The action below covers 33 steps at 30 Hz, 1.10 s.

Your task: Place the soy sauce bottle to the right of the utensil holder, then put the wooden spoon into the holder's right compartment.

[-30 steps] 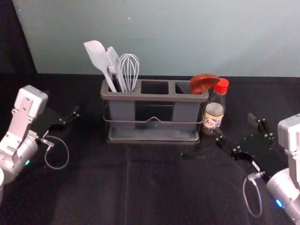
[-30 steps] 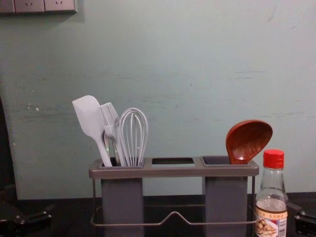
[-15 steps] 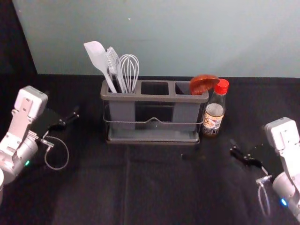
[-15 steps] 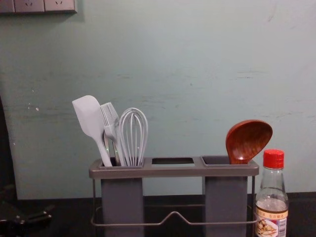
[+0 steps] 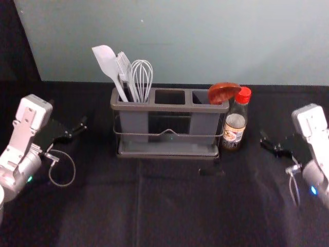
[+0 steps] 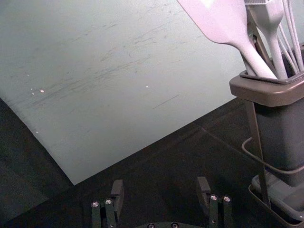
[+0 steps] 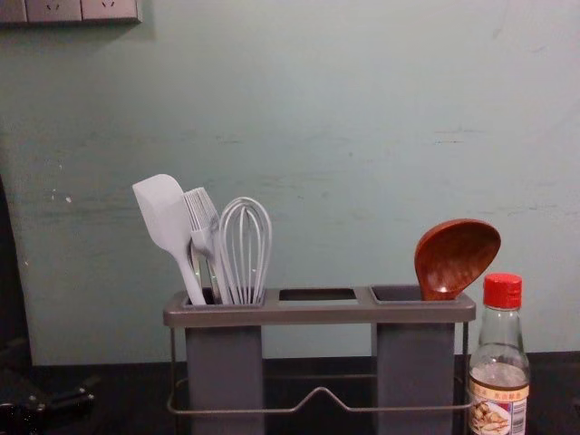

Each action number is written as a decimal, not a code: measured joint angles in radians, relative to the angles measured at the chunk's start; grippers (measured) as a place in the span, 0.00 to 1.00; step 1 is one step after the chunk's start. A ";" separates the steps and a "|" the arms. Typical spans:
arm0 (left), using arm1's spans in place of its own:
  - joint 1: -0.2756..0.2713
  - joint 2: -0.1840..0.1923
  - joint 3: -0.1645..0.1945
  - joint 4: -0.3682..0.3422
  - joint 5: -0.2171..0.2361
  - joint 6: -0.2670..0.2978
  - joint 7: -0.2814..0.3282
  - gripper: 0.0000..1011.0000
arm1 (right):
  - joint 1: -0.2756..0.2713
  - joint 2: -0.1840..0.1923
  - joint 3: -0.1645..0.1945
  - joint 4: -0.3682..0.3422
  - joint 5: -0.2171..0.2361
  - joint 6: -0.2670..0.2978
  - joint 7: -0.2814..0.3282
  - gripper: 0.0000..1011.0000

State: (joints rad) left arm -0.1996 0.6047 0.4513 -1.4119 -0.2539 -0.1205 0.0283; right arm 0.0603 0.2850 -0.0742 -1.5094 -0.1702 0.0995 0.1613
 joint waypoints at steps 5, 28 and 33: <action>0.000 0.000 0.000 0.000 0.000 0.000 0.000 0.99 | 0.082 -0.014 -0.012 0.103 -0.002 -0.067 0.003 0.99; 0.000 0.000 0.000 0.000 0.000 0.000 0.000 0.99 | 0.265 -0.083 -0.052 0.319 -0.025 -0.202 -0.057 0.99; 0.000 0.000 0.000 0.000 0.000 0.000 0.000 0.99 | 0.248 -0.084 -0.048 0.294 -0.017 -0.198 -0.055 0.99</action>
State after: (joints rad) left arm -0.1996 0.6047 0.4514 -1.4120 -0.2539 -0.1205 0.0283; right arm 0.3085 0.2010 -0.1218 -1.2158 -0.1871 -0.0983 0.1058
